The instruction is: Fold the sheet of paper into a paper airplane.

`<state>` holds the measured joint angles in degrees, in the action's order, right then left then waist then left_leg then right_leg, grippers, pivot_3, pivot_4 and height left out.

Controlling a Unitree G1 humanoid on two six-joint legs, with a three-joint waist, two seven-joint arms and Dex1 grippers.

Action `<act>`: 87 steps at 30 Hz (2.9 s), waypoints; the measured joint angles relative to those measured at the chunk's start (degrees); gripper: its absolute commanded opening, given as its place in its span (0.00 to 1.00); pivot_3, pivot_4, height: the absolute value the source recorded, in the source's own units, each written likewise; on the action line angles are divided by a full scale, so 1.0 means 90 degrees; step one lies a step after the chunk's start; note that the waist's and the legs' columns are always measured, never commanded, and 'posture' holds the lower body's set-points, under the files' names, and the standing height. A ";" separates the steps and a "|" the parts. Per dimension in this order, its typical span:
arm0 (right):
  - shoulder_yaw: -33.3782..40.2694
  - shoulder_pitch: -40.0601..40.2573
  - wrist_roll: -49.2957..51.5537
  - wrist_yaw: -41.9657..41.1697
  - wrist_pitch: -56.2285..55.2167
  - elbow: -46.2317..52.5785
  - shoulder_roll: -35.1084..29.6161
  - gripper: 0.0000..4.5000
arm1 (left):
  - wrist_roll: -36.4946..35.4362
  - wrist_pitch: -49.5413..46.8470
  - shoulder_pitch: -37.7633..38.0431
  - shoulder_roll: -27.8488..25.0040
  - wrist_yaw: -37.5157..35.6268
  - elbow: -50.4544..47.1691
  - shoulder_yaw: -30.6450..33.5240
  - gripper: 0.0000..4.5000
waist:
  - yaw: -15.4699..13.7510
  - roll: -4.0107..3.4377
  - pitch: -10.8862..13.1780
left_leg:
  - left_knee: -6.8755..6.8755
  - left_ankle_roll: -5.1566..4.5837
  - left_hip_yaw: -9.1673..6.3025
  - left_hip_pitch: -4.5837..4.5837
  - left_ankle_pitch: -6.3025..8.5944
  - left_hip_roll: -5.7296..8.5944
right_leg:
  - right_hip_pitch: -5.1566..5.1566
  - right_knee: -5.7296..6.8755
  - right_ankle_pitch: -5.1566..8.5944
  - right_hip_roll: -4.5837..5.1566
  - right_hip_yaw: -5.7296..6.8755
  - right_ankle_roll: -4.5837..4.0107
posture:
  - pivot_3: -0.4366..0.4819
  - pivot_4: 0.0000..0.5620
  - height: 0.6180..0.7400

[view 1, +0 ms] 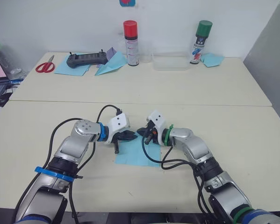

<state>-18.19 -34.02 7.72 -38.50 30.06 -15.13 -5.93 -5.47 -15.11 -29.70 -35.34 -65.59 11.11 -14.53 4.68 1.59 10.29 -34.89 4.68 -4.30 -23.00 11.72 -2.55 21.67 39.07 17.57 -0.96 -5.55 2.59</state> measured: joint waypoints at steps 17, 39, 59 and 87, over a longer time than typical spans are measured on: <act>-0.0079 0.0093 -0.0109 -0.0059 -0.0129 0.0088 -0.0049 0.00 | -0.1135 -0.1508 -0.0089 -0.0466 0.0494 -0.0522 0.1484 0.79 | -0.0016 -0.0004 0.0003 | 0.0000 0.0000 0.0002 -0.0005 0.0000 0.0000 | 0.0005 -0.0005 0.0001 0.0001 -0.0001 0.0001 | 0.48 0.27 1.00; -0.0120 0.0200 -0.0213 -0.0112 -0.0060 0.0319 -0.0112 0.00 | -0.0892 -0.1086 0.1147 0.0386 0.1352 -0.0845 0.0985 0.00 | -0.0005 -0.0003 0.0001 | 0.0003 0.0001 0.0000 -0.0003 0.0001 -0.0001 | 0.0003 -0.0003 -0.0008 0.0002 0.0001 -0.0015 | 0.48 0.27 1.00; -0.0132 0.0202 -0.0220 -0.0167 -0.0069 0.0278 -0.0090 0.00 | -0.1731 -0.1812 0.1414 -0.0302 0.1133 -0.1992 0.1582 0.00 | 0.0003 -0.0004 0.0000 | 0.0004 0.0001 0.0005 0.0005 0.0001 -0.0004 | -0.0001 -0.0003 0.0006 0.0001 -0.0003 -0.0010 | 0.48 0.27 1.00; -0.0264 0.0270 -0.0268 0.0130 -0.0129 0.0164 0.0298 0.00 | -0.0899 -0.0828 0.1414 -0.0052 0.1108 -0.1247 0.0637 0.00 | -0.0011 -0.0006 -0.0002 | 0.0002 0.0000 0.0001 0.0022 0.0000 -0.0002 | -0.0019 0.0001 0.0004 0.0002 0.0000 -0.0011 | 0.48 0.27 1.00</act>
<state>-20.56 -31.58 5.30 -37.32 28.90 -13.66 -3.25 -13.56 -22.57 -16.97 -35.81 -55.61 -0.11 -8.80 4.58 1.54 10.27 -34.87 4.68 -4.29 -22.80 11.72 -2.57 21.50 39.08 17.61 -0.95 -5.55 2.50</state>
